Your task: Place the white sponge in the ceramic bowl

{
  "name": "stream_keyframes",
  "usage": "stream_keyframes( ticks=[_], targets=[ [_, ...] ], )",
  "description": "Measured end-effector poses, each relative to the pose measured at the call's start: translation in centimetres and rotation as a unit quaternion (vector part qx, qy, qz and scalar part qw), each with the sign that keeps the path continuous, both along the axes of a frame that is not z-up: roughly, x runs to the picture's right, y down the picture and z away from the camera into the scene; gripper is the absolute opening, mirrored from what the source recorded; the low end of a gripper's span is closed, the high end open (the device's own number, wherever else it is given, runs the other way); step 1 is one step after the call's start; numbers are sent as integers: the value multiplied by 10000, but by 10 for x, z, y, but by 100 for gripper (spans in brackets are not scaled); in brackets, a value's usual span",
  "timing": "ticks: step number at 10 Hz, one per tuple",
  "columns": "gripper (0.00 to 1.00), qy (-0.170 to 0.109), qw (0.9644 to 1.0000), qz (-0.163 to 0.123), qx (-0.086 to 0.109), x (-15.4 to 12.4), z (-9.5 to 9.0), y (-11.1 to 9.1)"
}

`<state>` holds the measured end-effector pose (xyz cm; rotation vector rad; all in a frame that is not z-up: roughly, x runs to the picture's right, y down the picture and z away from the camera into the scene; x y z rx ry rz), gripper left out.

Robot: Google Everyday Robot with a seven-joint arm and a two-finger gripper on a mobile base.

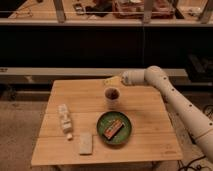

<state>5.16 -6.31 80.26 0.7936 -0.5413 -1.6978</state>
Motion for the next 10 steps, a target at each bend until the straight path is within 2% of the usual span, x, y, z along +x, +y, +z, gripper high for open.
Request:
stream_keyframes(
  ticks=[7, 9, 10],
  targets=[
    [80, 16, 10000, -37, -15, 0, 0, 1],
    [80, 214, 9989, -366, -188, 4, -6, 9],
    [80, 378, 9968, -642, -299, 5, -17, 13]
  ],
)
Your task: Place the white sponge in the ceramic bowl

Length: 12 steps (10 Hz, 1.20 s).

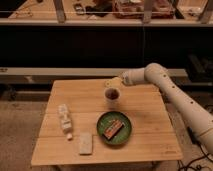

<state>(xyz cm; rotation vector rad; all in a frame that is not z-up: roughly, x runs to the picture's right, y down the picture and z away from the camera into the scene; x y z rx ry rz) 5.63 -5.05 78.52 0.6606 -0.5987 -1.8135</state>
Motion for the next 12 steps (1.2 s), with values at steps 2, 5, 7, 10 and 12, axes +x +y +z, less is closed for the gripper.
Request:
stream_keyframes(
  ticks=[2, 5, 7, 10, 12],
  targets=[
    [80, 90, 9989, -442, -151, -8, -42, 1],
    [80, 94, 9986, -485, -175, -8, -48, 2],
    [80, 90, 9985, -501, -177, -10, -48, 2],
    [80, 145, 9976, -576, -351, -16, -70, 17],
    [80, 417, 9952, -612, -643, -19, -81, 58]
  ],
)
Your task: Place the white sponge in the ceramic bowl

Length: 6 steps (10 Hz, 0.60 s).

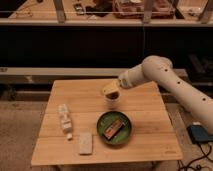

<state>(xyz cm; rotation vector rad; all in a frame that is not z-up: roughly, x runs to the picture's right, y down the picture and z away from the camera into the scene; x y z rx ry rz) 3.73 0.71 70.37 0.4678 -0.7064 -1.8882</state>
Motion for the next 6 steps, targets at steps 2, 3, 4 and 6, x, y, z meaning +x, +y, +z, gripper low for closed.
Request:
stream_keyframes(
  ticks=[2, 3, 4, 6],
  targets=[
    [80, 294, 9991, -295, -13, -13, -7, 40],
    [80, 346, 9973, -635, 138, -33, -13, 59],
    [80, 330, 9953, -873, 266, -49, -17, 69],
    [80, 159, 9894, -1321, 584, -84, -33, 80]
  ],
)
